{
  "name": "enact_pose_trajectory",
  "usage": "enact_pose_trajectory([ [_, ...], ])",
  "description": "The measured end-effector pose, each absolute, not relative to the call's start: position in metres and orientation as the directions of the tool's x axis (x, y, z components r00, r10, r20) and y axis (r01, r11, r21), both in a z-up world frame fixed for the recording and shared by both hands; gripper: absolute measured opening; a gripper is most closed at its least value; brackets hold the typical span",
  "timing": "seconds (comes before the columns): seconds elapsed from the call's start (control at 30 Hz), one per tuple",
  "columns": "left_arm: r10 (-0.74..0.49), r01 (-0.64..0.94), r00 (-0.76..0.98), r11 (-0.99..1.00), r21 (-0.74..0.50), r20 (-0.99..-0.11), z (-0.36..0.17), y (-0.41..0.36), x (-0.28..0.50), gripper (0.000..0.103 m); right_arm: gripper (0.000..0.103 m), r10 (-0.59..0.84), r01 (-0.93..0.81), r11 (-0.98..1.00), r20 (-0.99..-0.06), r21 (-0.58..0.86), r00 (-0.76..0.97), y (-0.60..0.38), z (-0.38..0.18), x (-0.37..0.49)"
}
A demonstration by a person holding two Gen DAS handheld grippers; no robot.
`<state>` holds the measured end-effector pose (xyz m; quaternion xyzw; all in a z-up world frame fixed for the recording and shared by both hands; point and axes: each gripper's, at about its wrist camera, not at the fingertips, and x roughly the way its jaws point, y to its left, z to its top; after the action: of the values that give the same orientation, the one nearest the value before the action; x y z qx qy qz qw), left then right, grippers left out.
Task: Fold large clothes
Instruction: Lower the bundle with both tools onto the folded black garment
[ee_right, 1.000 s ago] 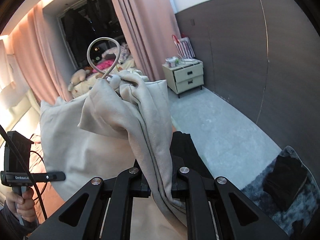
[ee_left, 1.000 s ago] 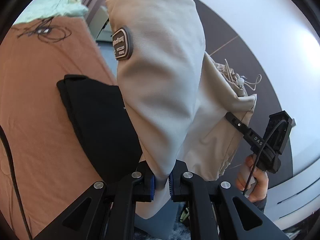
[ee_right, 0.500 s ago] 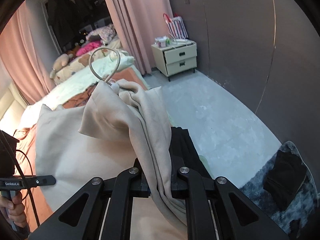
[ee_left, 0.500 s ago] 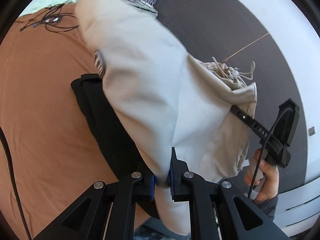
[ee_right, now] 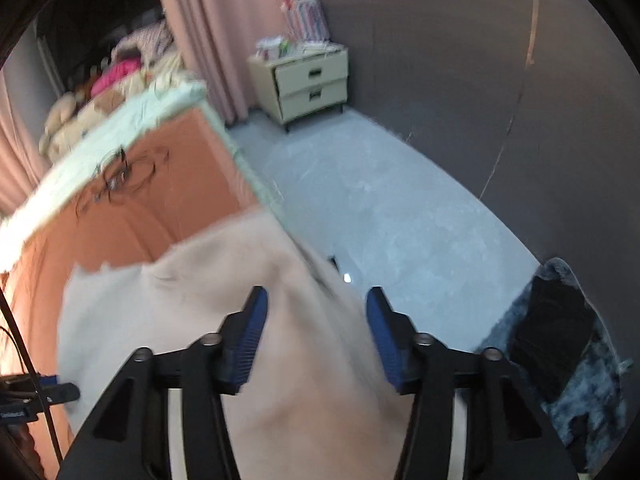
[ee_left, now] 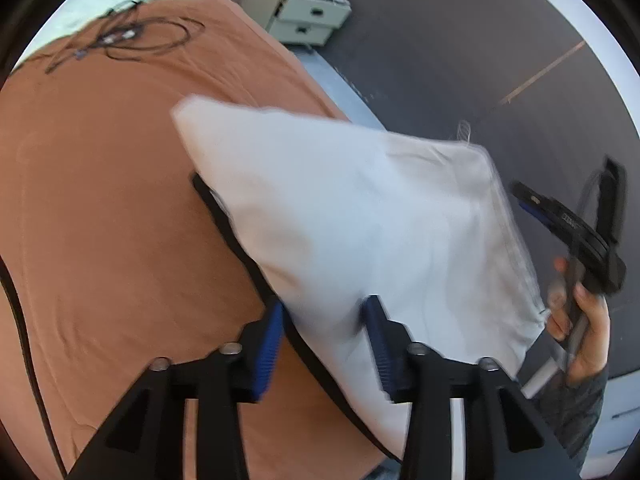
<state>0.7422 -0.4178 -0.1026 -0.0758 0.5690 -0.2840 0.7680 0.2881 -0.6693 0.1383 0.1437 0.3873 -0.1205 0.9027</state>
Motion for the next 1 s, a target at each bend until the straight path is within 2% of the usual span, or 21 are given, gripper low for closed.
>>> enact_pose_trajectory([
  [0.03,-0.526,0.345,0.21,0.828,-0.441,-0.824,-0.099,-0.41,0.742,0.059,0.051,-0.093,0.323,0.929,-0.727,0.183,0.68,-0.671,0.145,0.282],
  [0.07,-0.535,0.34,0.231,0.827,-0.447,-0.813,-0.096,-0.402,0.745,0.06,0.051,-0.097,0.323,0.929,-0.727,0.179,0.68,-0.672,0.15,0.276],
  [0.17,-0.544,0.336,0.218,0.821,-0.461,-0.81,-0.098,-0.396,0.752,0.06,0.051,-0.12,0.329,0.933,-0.734,0.148,0.668,-0.67,0.158,0.243],
  [0.3,-0.574,0.346,0.186,0.798,-0.494,-0.797,-0.104,-0.395,0.746,0.06,0.051,-0.074,0.338,0.915,-0.733,0.219,0.677,-0.679,0.157,0.183],
  [0.47,-0.59,0.379,0.143,0.774,-0.507,-0.795,-0.106,-0.417,0.743,0.051,0.051,-0.12,0.419,0.871,-0.717,0.256,0.687,-0.695,0.136,0.116],
  [0.6,-0.604,0.377,0.118,0.762,-0.527,-0.788,-0.109,-0.426,0.728,0.048,0.051,-0.123,0.491,0.808,-0.722,0.325,0.681,-0.713,0.116,0.076],
  [0.67,-0.595,0.38,0.116,0.766,-0.518,-0.795,-0.112,-0.431,0.725,0.038,0.051,-0.096,0.503,0.787,-0.735,0.356,0.671,-0.716,0.102,0.073],
  [0.8,-0.587,0.371,0.136,0.777,-0.509,-0.798,-0.11,-0.433,0.724,0.027,0.051,-0.011,0.478,0.758,-0.724,0.444,0.69,-0.726,0.088,0.087],
  [0.83,-0.584,0.371,0.138,0.779,-0.505,-0.8,-0.109,-0.434,0.724,0.025,0.05,-0.001,0.47,0.755,-0.716,0.457,0.698,-0.731,0.088,0.086],
  [0.87,-0.577,0.377,0.143,0.783,-0.495,-0.804,-0.107,-0.437,0.724,0.023,0.044,0.009,0.458,0.756,-0.706,0.468,0.708,-0.734,0.087,0.09],
  [0.9,-0.565,0.385,0.149,0.789,-0.479,-0.812,-0.105,-0.44,0.724,0.023,0.023,0.018,0.446,0.756,-0.696,0.479,0.718,-0.737,0.087,0.092],
  [1.0,-0.542,0.395,0.164,0.802,-0.449,-0.824,-0.1,-0.447,0.725,0.021,0.01,-0.008,0.45,0.749,-0.673,0.486,0.74,-0.746,0.096,0.092],
])
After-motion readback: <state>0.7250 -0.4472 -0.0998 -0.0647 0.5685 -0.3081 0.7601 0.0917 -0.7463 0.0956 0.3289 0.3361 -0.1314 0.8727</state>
